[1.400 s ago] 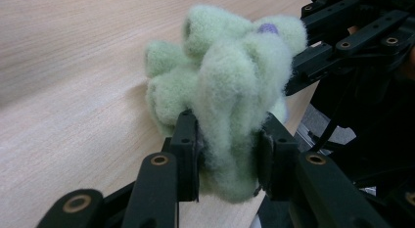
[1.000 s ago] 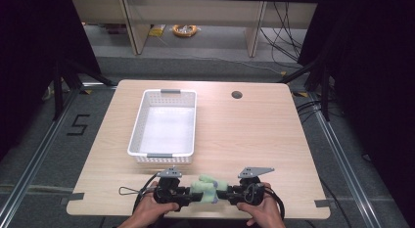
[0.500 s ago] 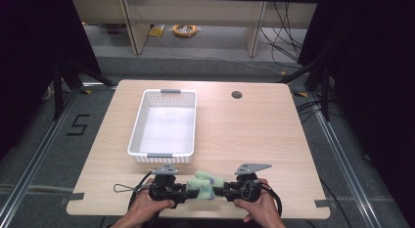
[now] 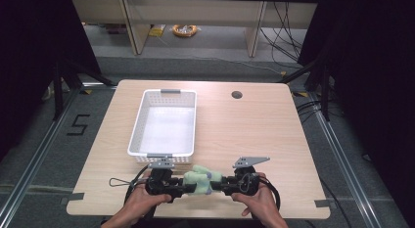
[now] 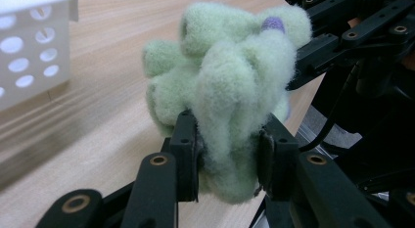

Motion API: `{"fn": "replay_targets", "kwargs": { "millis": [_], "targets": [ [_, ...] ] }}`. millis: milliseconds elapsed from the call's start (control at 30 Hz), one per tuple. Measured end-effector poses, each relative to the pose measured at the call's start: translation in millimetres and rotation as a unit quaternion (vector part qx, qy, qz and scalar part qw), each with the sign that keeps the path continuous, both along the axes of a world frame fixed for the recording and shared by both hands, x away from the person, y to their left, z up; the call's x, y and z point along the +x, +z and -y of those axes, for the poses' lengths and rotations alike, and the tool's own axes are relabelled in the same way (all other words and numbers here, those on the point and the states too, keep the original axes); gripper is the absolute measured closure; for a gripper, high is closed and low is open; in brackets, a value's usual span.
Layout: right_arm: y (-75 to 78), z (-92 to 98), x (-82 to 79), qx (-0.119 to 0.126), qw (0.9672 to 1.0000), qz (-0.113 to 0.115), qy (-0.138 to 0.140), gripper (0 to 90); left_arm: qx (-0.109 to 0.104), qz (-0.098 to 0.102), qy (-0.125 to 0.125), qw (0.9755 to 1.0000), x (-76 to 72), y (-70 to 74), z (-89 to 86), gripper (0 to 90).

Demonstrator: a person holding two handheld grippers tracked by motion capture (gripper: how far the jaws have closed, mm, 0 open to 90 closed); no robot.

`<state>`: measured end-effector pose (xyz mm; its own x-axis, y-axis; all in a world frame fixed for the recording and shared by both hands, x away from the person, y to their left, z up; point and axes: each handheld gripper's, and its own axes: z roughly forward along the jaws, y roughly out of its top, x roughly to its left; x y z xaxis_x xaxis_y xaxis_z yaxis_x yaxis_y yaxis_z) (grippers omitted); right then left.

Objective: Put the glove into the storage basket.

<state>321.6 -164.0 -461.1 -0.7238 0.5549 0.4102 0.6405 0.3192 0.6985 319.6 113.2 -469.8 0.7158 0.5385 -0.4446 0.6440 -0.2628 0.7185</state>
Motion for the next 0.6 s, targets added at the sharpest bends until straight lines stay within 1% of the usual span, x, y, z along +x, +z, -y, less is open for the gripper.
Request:
{"fn": "replay_targets", "kwargs": {
  "millis": [33, 67, 100, 133, 167, 200, 233, 300, 333, 367, 433, 467, 500, 533, 567, 600],
  "targets": [
    [2.3, -0.9, -0.7, 0.001, 1.0000, -0.004, -0.003, 70.5, 0.000, 0.001, -0.002, 1.0000, 0.4, 1.7, -0.2, 65.0],
    [3.0, -1.1, 0.6, 0.007, 1.0000, -0.003, 0.004, 70.5, -0.003, 0.001, -0.003, 1.0000, 1.0, 3.2, -0.4, 65.0],
    [5.0, -0.9, 1.9, 0.006, 0.9999, 0.002, 0.008, 70.5, -0.002, 0.004, -0.005, 1.0000, 1.7, 5.4, -0.6, 65.0],
    [8.2, -2.0, 0.0, 0.007, 0.9998, -0.017, -0.002, 70.5, -0.004, 0.005, -0.003, 1.0000, 1.9, 7.6, -0.8, 65.0],
    [10.0, -1.7, 1.0, 0.008, 0.9999, -0.010, 0.000, 70.6, -0.002, 0.008, -0.003, 1.0000, 2.6, 10.7, -1.4, 64.9],
    [12.6, -1.5, 2.4, 0.009, 0.9999, -0.005, 0.005, 70.6, -0.003, 0.008, 0.002, 1.0000, 2.3, 12.2, -1.1, 64.9],
    [13.7, -0.9, 4.2, 0.008, 0.9999, 0.005, 0.006, 70.6, -0.006, 0.005, -0.001, 1.0000, 3.3, 15.0, -1.6, 64.9],
    [19.2, -1.8, 4.7, 0.002, 1.0000, 0.006, 0.006, 70.5, 0.000, 0.013, -0.003, 0.9999, 4.8, 19.0, -2.9, 64.9],
    [20.9, -2.4, 6.2, 0.005, 0.9999, 0.011, 0.010, 70.5, 0.001, 0.014, -0.002, 0.9999, 5.4, 21.7, -3.5, 64.9],
    [23.7, -2.8, 6.8, 0.005, 0.9999, 0.009, 0.006, 70.5, 0.000, 0.017, -0.003, 0.9999, 6.5, 24.8, -4.3, 64.9],
    [28.0, -3.8, 10.0, 0.006, 0.9998, 0.017, 0.011, 70.5, 0.000, 0.020, 0.000, 0.9998, 7.9, 29.0, -5.9, 64.9],
    [30.7, -5.4, 10.0, 0.010, 0.9999, 0.008, 0.008, 70.5, -0.004, 0.019, -0.003, 0.9998, 9.4, 31.7, -7.5, 64.9],
    [33.2, -5.9, 12.7, 0.008, 0.9997, 0.020, 0.010, 70.5, -0.001, 0.020, 0.005, 0.9998, 9.5, 34.0, -8.0, 64.8],
    [35.3, -7.7, 13.5, 0.011, 0.9998, 0.016, 0.011, 70.5, 0.001, 0.020, 0.004, 0.9998, 10.7, 36.0, -9.4, 64.8],
    [37.8, -9.5, 13.6, 0.011, 0.9999, 0.006, 0.007, 70.5, 0.001, 0.019, 0.005, 0.9998, 11.6, 37.7, -10.6, 64.8],
    [38.8, -9.8, 16.5, 0.008, 0.9998, 0.017, 0.012, 70.5, 0.002, 0.019, 0.009, 0.9998, 12.0, 38.9, -11.2, 64.8]
  ]
}}
